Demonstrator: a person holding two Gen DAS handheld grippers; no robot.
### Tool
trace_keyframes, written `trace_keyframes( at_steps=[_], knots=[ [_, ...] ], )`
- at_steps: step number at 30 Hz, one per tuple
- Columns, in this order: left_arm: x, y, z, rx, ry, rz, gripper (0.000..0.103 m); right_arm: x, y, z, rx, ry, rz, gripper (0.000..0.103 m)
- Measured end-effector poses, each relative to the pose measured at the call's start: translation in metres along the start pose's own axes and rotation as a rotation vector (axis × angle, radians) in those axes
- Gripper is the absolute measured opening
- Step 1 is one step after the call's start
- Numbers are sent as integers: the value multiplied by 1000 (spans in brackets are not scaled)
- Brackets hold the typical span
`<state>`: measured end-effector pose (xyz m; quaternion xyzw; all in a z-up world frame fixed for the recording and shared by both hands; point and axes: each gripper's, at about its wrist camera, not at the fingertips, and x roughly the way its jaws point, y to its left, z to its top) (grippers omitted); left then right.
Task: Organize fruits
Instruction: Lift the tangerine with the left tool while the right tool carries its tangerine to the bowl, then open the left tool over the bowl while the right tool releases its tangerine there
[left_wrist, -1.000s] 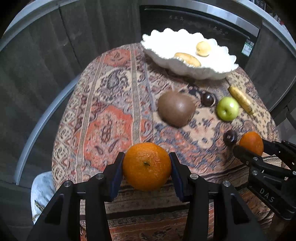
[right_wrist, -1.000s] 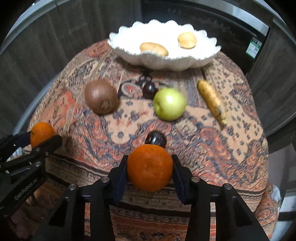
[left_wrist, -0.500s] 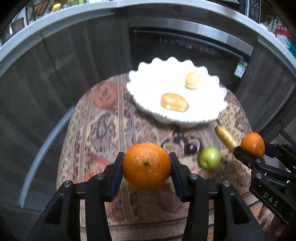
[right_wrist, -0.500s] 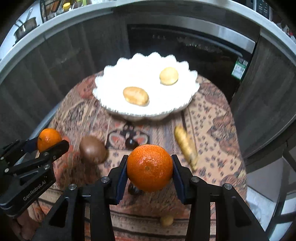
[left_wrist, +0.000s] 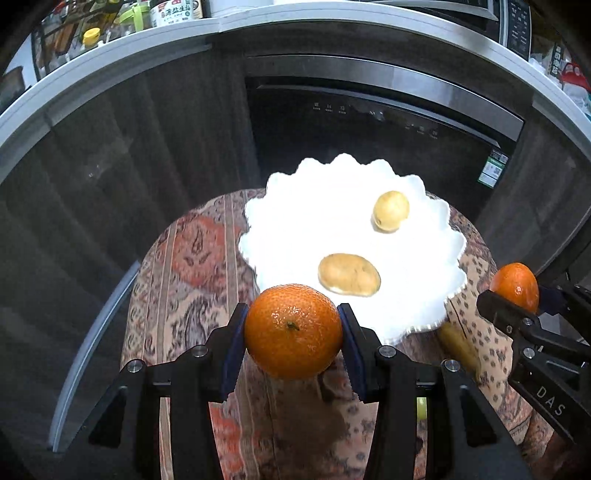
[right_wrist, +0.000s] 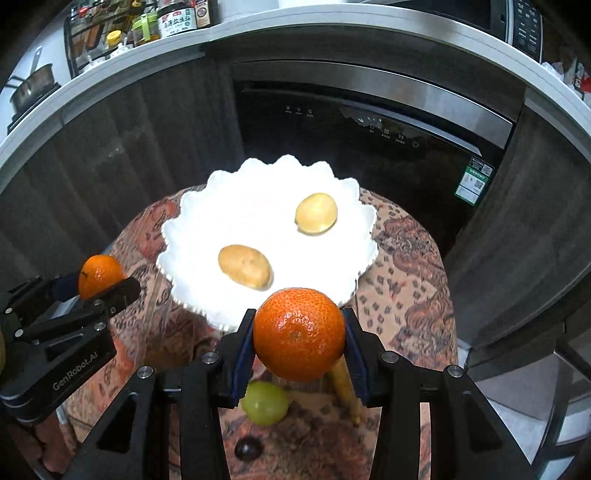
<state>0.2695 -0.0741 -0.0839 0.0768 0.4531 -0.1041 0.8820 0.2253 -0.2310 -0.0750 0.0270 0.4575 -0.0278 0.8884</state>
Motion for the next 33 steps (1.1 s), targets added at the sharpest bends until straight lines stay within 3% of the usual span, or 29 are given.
trace_keyframes(
  at_steps=[9,26,29,31,32,33],
  knots=[
    [36,0,26,11,9,12,47,34,-9,20,20,22,-12,45],
    [85,-3,41,23,70,8,48,80,-16,39,35,66,-20,45],
    [86,-2,41,24,65,27,58,84,-15,40,33,72,-13,46],
    [82,-1,41,25,47,46,70,84,-14,40,27,69,-10,48],
    [81,0,41,23,44,52,71,83,-13,41,22,62,-15,51],
    [80,1,41,19,43,59,73,79,-12,41,17,46,-40,64]
  ],
)
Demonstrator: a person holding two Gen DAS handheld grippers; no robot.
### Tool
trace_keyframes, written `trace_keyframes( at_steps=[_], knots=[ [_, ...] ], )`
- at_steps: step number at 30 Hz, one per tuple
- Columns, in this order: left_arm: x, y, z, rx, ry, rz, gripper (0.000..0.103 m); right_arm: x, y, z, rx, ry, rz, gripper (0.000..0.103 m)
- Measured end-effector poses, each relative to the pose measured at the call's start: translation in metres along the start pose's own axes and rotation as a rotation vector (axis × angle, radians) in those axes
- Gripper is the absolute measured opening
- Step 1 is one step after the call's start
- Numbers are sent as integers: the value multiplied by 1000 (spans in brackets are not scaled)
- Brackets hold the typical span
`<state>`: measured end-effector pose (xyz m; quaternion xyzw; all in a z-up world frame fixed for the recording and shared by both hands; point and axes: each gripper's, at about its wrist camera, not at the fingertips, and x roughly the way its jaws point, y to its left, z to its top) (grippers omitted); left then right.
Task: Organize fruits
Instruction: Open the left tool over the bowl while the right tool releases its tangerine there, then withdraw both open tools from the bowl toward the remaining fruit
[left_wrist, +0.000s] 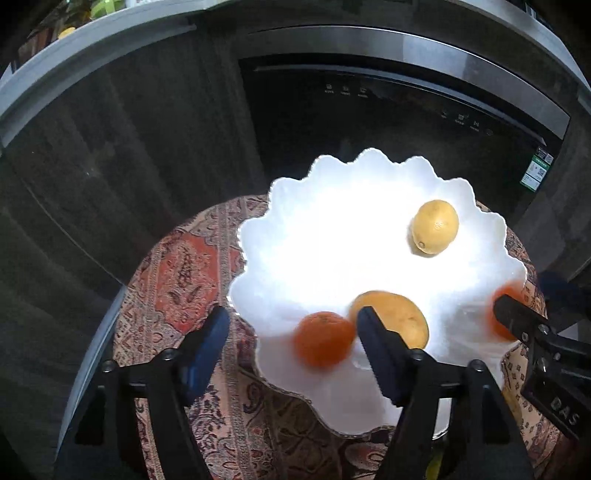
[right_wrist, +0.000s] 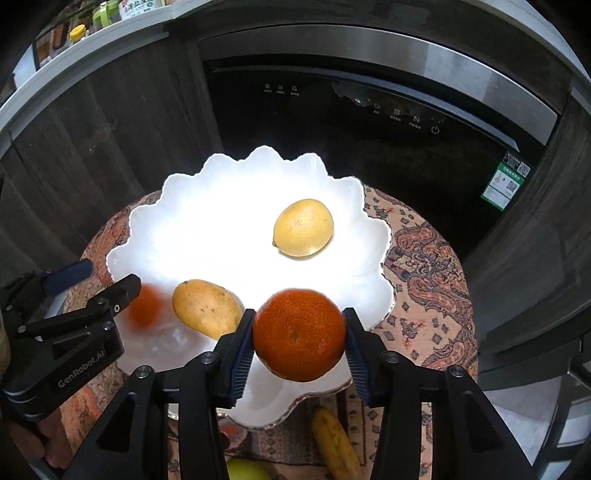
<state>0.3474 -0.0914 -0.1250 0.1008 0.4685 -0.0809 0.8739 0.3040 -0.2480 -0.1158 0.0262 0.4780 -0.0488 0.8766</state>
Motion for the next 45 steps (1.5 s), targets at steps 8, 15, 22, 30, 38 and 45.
trace_keyframes(
  at_steps=[8,15,22,30,38,45],
  knots=[
    [-16,8,-2,-24,-25,33,90,-19,-2,5,5,-56,-79,86],
    [-48,11,-3,-29,-71,45,98,-45,-4,5,14,-92,-87,86],
    [-86,12,-9,-25,-119,50,101,-78,-6,-5,28,-132,-86,86],
    [-119,13,-20,-24,-158,57,102,-110,-5,-18,34,-162,-86,86],
    [-136,12,-37,-23,-164,55,102,-129,-4,-32,34,-175,-83,86],
    [-146,13,-49,-27,-163,58,102,-136,-2,-42,33,-173,-77,86]
  ],
)
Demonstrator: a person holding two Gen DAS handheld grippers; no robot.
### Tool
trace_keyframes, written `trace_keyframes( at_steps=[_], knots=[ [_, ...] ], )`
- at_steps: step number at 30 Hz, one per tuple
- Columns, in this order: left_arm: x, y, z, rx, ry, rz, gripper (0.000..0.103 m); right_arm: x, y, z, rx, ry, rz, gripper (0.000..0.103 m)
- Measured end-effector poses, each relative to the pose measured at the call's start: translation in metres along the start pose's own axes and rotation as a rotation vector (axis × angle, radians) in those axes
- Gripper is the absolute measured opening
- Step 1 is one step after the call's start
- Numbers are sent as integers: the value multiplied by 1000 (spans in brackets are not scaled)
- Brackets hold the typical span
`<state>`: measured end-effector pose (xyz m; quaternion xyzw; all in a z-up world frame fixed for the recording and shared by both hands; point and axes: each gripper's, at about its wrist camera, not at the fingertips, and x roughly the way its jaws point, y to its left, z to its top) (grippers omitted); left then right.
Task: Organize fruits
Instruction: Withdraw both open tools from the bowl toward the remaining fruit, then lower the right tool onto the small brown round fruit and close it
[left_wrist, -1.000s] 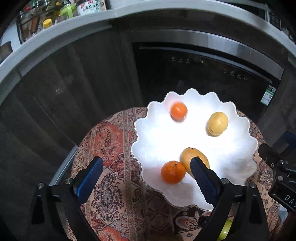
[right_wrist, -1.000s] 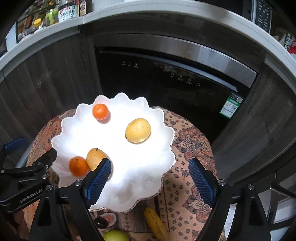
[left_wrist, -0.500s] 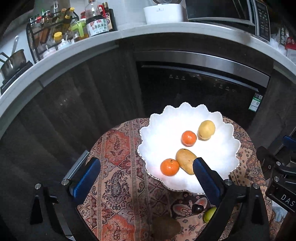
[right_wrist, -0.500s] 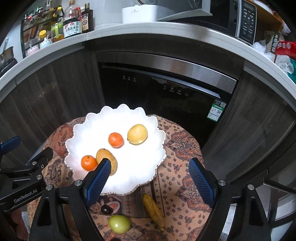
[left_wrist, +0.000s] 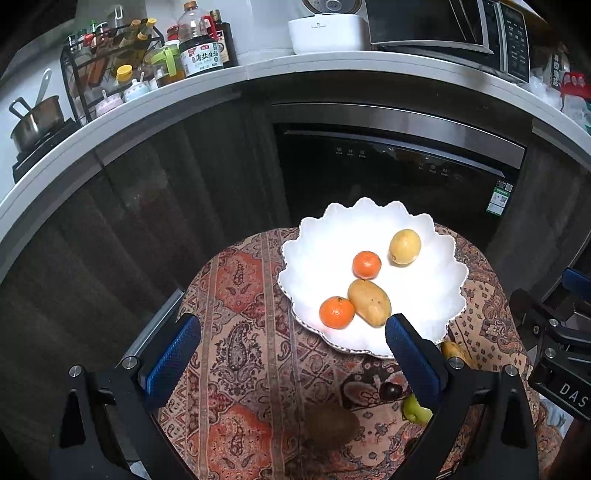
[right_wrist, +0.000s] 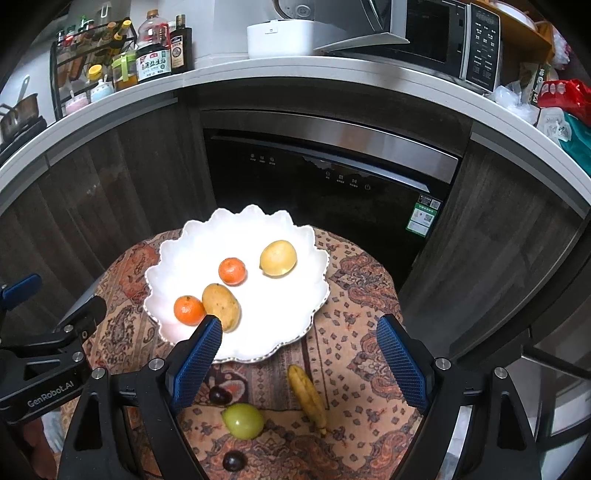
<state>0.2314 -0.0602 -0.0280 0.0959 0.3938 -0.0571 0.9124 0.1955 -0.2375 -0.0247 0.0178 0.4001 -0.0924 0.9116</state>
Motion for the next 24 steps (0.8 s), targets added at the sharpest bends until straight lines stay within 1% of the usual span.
trace_keyframes(
  at_steps=[8,24],
  knots=[
    [-5,2,-12,-6,12,5,102,-2,1,-11,2,16,16,86],
    [1,-2,-42,0,63,0,102,7,3,-40,-10,71,22,86]
  ],
)
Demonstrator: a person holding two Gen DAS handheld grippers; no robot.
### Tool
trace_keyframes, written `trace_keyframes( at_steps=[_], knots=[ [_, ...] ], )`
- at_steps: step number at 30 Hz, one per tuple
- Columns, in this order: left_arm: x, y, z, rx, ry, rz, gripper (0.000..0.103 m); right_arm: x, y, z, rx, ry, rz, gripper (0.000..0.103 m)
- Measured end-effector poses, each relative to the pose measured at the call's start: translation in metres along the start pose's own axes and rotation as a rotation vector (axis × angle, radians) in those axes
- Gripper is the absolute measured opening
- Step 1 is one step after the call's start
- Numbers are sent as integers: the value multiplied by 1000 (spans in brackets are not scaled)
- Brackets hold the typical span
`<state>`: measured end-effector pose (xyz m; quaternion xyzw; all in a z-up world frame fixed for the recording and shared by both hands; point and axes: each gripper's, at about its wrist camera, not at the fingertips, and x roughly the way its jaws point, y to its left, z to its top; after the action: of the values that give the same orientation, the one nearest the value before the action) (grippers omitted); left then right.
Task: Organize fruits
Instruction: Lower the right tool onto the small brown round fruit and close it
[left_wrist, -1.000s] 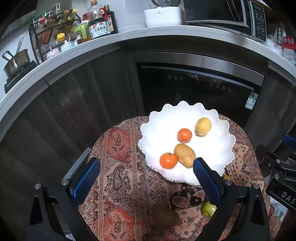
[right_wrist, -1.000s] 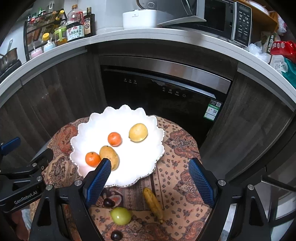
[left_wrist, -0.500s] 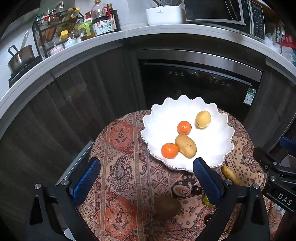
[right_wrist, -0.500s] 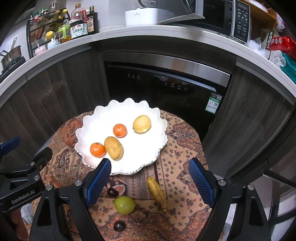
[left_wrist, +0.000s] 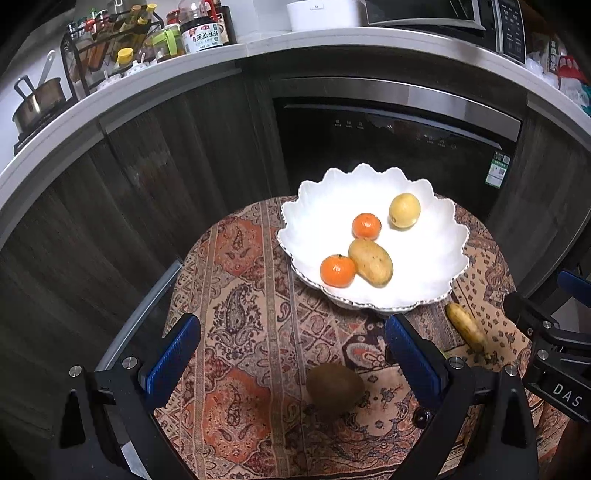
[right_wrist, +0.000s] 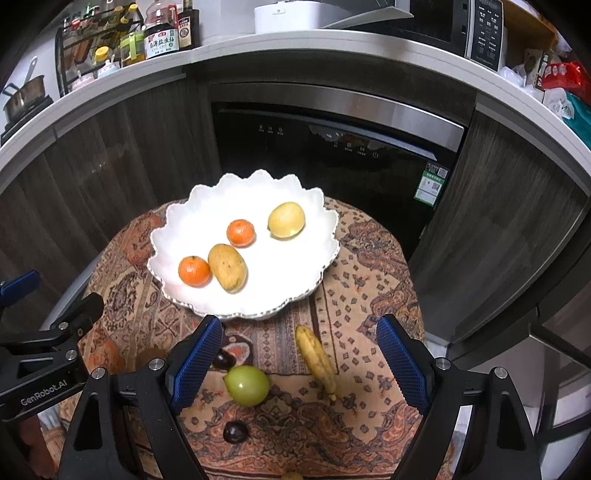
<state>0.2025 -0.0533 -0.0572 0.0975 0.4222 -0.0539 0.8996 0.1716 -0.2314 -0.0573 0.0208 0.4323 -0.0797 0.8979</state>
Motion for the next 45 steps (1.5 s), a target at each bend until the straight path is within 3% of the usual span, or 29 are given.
trace_keyframes(
  at_steps=[18,29,45],
  knots=[
    [-1,-35,-51,55,51,-75,101,-3,-22,-60,25,75,-1,86],
    [6,-42,-94,90,108,-77,101,6,-17,-111,-1,157,19,85],
    [20,-38,-128,75,176,-74,101,31,-5,-149,-21,256,55,58]
  ],
)
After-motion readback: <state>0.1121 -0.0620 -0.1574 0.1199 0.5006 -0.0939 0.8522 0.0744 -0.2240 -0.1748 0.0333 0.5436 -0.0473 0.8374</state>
